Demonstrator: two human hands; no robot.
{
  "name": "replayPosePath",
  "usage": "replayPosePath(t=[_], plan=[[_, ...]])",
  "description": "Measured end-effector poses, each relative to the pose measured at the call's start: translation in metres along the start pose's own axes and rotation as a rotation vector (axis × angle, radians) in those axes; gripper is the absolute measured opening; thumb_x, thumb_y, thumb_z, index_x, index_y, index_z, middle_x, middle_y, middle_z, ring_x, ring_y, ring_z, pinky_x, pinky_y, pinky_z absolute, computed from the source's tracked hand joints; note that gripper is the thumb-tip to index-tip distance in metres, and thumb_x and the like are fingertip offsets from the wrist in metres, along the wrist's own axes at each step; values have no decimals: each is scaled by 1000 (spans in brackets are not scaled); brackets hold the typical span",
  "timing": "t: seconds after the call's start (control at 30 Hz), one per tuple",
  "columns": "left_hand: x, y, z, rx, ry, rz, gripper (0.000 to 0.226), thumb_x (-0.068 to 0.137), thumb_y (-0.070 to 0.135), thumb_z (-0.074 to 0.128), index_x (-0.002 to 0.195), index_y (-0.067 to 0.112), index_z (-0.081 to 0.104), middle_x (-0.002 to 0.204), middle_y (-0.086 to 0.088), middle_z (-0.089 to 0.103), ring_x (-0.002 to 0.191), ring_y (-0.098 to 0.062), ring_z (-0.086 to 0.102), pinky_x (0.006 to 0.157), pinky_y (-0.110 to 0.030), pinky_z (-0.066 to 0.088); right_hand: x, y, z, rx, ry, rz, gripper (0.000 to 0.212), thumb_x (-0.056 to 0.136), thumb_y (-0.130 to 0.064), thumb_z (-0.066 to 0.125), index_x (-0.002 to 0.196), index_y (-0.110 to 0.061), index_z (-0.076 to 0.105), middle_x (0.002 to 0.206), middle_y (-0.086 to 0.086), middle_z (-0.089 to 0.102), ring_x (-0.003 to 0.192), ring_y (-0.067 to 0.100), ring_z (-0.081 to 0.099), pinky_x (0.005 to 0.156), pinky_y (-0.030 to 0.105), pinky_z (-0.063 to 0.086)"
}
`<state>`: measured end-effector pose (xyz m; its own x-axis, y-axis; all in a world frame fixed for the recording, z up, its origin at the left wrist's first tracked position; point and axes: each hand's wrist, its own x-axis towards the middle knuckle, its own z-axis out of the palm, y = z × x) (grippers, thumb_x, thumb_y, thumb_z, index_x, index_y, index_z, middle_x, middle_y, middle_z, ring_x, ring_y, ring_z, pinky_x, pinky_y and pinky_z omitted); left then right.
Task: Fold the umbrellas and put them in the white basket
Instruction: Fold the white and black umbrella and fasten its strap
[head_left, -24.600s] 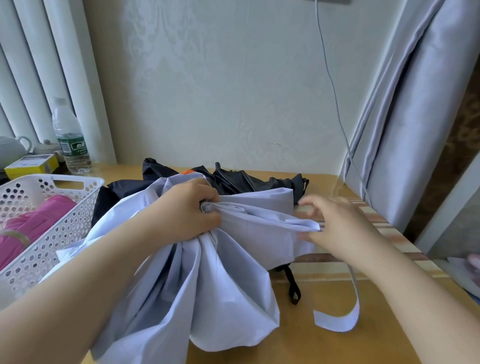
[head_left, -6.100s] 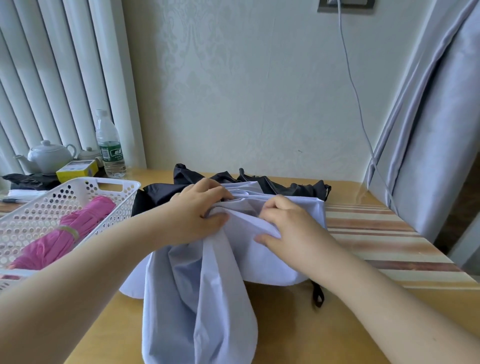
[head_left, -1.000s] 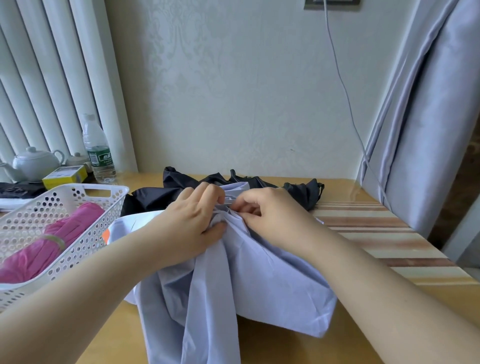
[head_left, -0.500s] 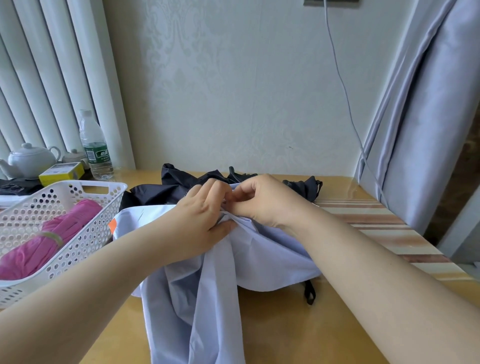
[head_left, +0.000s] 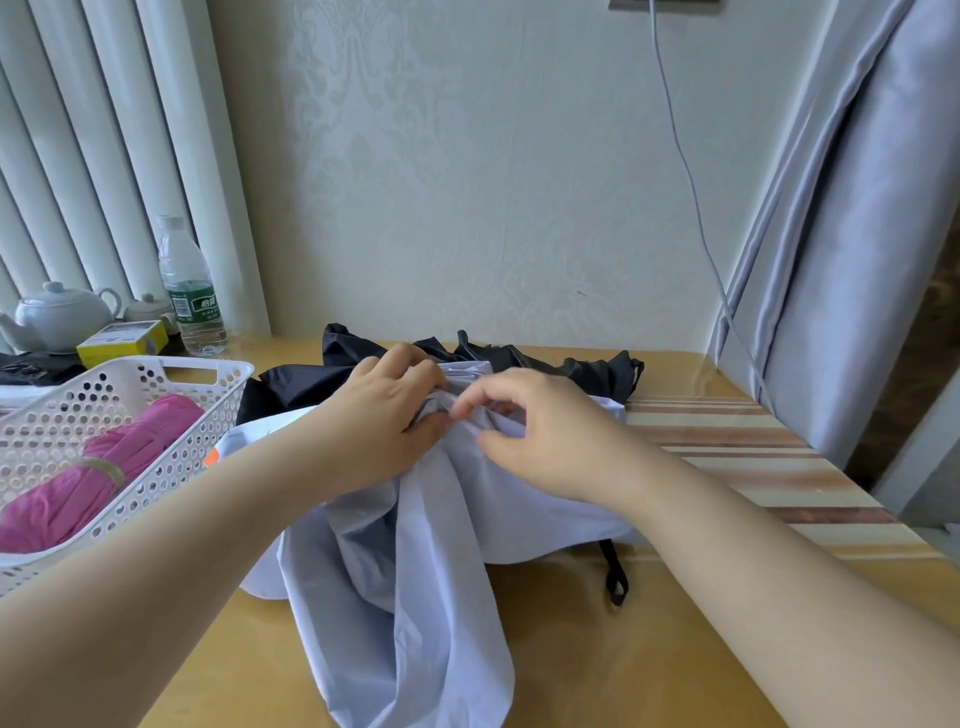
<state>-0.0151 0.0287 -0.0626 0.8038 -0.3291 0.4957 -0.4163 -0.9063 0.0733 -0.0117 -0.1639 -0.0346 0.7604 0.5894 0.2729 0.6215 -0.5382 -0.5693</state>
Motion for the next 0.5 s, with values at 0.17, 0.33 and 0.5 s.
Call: replayPosePath(t=[0.17,0.33,0.5], plan=[[2,2,0,2,-35,-38,70,77,54,21,109,6,59,121,-10,50,102,-32,49,88,-27,26,6,3,-1,68,101,11,21,89,-7,61,100,-25,58,95,-9,62,87,3,59,76,17,49],[2,0,-3,-21,-54,-80,79,70,60,15,119,12,54,128,-6,44,108,-31,45,89,-24,23,11,5,6,53,66,-33,24,89,-5,62,104,-24,67,93,-22,58,83,-21,49,73,-2,36],[2,2,-1,-29,-23,-25,66,76,50,21,108,6,58,117,-10,50,101,-31,48,87,-24,24,17,3,9,40,62,-24,30,89,-1,57,102,-25,67,95,-17,53,83,-3,52,72,5,39]])
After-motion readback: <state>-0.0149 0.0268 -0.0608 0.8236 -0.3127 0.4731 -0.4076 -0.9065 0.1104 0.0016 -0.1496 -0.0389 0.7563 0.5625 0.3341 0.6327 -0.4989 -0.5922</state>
